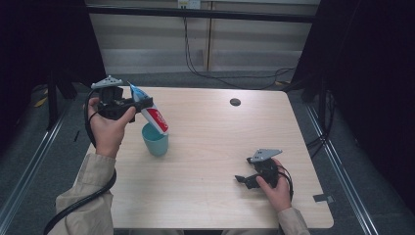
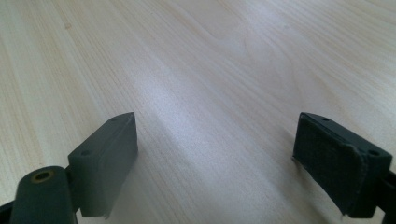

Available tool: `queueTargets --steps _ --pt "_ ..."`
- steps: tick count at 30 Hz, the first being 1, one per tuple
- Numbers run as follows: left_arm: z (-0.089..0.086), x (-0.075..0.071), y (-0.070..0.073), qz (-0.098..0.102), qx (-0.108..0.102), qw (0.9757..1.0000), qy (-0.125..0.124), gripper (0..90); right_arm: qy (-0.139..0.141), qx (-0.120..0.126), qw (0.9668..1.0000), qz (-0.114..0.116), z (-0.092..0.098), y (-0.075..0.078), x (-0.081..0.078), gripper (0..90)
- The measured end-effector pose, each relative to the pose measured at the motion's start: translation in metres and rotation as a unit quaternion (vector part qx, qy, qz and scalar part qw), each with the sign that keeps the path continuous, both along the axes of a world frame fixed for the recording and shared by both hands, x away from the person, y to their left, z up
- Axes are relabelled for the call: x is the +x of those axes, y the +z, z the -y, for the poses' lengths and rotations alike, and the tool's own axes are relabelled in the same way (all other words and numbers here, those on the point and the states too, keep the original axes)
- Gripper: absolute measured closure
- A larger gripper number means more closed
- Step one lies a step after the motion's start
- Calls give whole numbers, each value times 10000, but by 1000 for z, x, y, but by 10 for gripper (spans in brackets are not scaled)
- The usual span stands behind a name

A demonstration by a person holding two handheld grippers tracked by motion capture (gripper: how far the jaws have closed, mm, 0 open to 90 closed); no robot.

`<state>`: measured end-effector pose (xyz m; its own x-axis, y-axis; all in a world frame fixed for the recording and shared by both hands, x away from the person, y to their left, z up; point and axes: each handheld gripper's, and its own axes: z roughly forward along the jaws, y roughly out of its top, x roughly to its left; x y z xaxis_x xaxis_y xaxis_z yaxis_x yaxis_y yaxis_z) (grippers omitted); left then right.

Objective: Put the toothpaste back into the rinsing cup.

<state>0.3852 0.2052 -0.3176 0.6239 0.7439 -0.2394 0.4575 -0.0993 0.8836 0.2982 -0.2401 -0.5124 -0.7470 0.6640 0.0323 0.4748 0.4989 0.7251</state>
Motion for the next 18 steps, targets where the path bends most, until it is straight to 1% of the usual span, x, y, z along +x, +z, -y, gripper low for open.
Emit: queueTargets --steps 4,8,13,15,18 --pt "-2 1 -2 7 50 10000 52 733 1 0 10000 0 0 0 0 133" --pt "-5 1 -4 18 -8 9999 119 733 4 -1 10000 3 0 0 0 133" --pt "-9 1 -6 13 65 9998 177 732 0 0 10000 -1 0 0 0 133" --pt "-10 2 -8 26 54 9998 201 732 1 1 10000 -1 0 0 0 134" --pt "-10 2 -12 11 155 9996 250 731 1 0 10000 -2 0 0 0 133"
